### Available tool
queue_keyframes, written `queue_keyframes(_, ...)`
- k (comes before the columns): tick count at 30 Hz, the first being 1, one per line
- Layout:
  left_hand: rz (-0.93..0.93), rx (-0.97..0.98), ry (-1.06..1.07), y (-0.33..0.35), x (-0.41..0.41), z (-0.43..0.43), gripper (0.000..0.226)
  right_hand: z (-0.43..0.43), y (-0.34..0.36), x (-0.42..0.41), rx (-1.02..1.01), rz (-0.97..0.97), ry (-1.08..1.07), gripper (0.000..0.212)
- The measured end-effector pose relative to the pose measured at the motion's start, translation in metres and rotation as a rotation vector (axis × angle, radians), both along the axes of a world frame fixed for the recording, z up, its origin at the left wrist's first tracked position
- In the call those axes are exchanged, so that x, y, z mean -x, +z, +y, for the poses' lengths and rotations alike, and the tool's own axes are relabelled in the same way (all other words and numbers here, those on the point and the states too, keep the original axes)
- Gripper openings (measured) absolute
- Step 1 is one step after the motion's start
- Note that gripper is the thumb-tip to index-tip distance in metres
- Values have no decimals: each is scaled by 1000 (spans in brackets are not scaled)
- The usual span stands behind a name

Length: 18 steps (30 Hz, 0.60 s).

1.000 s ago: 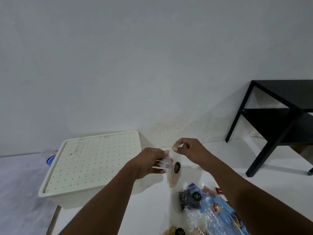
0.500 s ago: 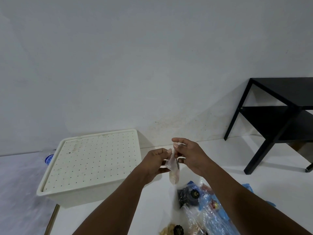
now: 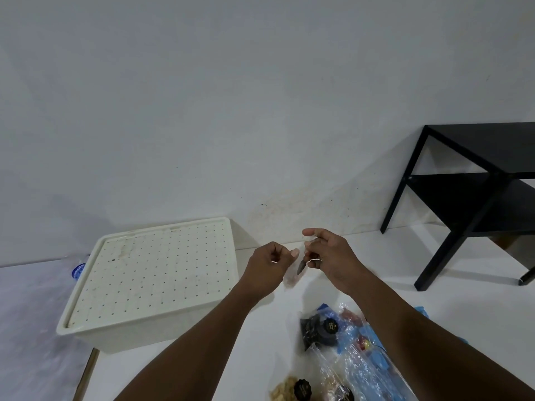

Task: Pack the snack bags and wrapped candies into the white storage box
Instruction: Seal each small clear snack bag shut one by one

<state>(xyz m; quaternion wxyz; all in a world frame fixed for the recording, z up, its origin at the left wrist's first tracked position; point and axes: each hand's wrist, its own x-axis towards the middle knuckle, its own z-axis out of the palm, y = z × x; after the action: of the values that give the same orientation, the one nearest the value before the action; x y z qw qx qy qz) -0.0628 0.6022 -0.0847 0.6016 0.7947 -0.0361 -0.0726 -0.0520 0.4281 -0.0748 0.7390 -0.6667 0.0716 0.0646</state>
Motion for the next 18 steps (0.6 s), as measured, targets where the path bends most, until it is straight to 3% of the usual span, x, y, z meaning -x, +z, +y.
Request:
queue_keyframes(5,-36,-23,-40,-2,0,-6,22,-2,0,-2,-3,7,19,22)
queue_keyframes(9,-122,-119,46,-3,-5,-5,14,-4,8,-3,-38,53,103,20)
queue_keyframes(14,-98,-143,76,5,-5,5,12,-15,10,-3,407,-38,197,14)
queue_keyframes(18,-79,-99,20,10,-7,14,14,-14,11,-2,474,-128,182,8)
